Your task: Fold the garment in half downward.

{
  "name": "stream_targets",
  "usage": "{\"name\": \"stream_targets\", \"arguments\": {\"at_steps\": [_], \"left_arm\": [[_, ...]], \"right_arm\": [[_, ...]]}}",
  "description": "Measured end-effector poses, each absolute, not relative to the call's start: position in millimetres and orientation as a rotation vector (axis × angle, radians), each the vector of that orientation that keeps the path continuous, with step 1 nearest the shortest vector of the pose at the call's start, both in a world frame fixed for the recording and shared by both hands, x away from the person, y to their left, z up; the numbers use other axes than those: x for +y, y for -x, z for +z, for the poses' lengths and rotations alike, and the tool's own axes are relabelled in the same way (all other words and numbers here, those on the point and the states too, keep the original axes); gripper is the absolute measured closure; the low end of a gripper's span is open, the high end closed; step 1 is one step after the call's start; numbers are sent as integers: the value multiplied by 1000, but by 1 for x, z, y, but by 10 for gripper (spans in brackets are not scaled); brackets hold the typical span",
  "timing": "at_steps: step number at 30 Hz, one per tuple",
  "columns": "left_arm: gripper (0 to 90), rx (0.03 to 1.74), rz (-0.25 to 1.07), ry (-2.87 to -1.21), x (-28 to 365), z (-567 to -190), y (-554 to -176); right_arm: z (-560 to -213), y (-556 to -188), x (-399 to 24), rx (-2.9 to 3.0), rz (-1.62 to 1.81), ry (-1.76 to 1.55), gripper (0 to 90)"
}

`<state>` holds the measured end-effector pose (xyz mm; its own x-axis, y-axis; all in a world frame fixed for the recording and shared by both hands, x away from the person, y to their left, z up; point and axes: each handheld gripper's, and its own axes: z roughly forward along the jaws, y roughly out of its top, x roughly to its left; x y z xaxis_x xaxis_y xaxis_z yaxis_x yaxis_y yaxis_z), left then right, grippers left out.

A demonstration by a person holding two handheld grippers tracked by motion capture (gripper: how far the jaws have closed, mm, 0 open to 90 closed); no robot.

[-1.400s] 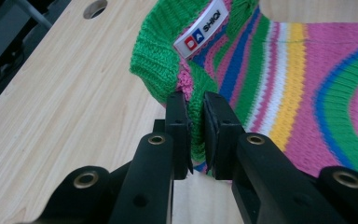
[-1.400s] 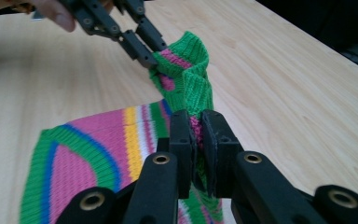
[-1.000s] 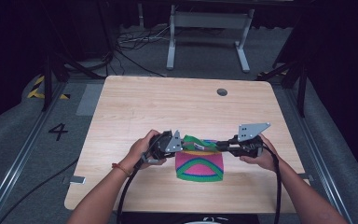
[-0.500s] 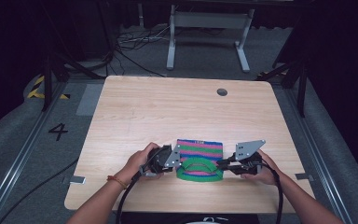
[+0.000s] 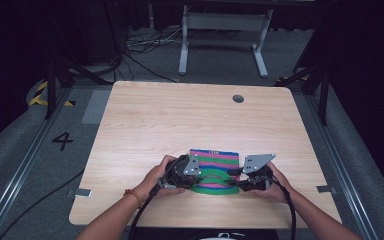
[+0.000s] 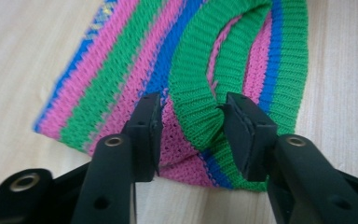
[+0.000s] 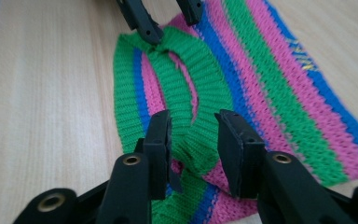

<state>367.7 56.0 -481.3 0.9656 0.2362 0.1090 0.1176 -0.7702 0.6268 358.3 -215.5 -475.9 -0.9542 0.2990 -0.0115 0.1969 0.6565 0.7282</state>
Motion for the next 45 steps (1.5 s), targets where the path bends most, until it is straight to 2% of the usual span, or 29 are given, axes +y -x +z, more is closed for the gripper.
{"name": "stream_targets", "arguments": {"at_steps": [3, 6, 8, 11, 12, 20, 27, 29, 34, 45], "left_arm": [[632, 251, 216, -2450, 57, -483, -368], [680, 252, 225, -2446, 59, -483, -369], [757, 221, 249, -2447, 59, -481, -368], [852, 183, 269, -2441, 60, -473, -365], [857, 169, 273, -2435, 59, -470, -365], [857, 124, 256, -2433, 58, -460, -353], [827, 123, 241, -2497, 56, -476, -340], [786, 147, 228, -2498, 58, -481, -339], [739, 149, 242, -2453, 62, -489, -342], [732, 238, 212, -2425, 61, -491, -368]], "right_arm": [[-482, -358, -212, 2758, 1144, -417, 669], [-486, -357, -210, 2751, 1113, -419, 723], [-485, -358, -210, 2739, 1092, -398, 801], [-481, -356, -210, 2735, 1088, -382, 855], [-479, -356, -210, 2731, 1092, -382, 857], [-460, -348, -221, 2713, 1159, -363, 851], [-470, -335, -225, 2757, 1126, -372, 831], [-476, -333, -225, 2768, 1096, -367, 822], [-486, -335, -227, 2752, 1094, -411, 791], [-493, -353, -232, 2680, 1093, -467, 796]]}}
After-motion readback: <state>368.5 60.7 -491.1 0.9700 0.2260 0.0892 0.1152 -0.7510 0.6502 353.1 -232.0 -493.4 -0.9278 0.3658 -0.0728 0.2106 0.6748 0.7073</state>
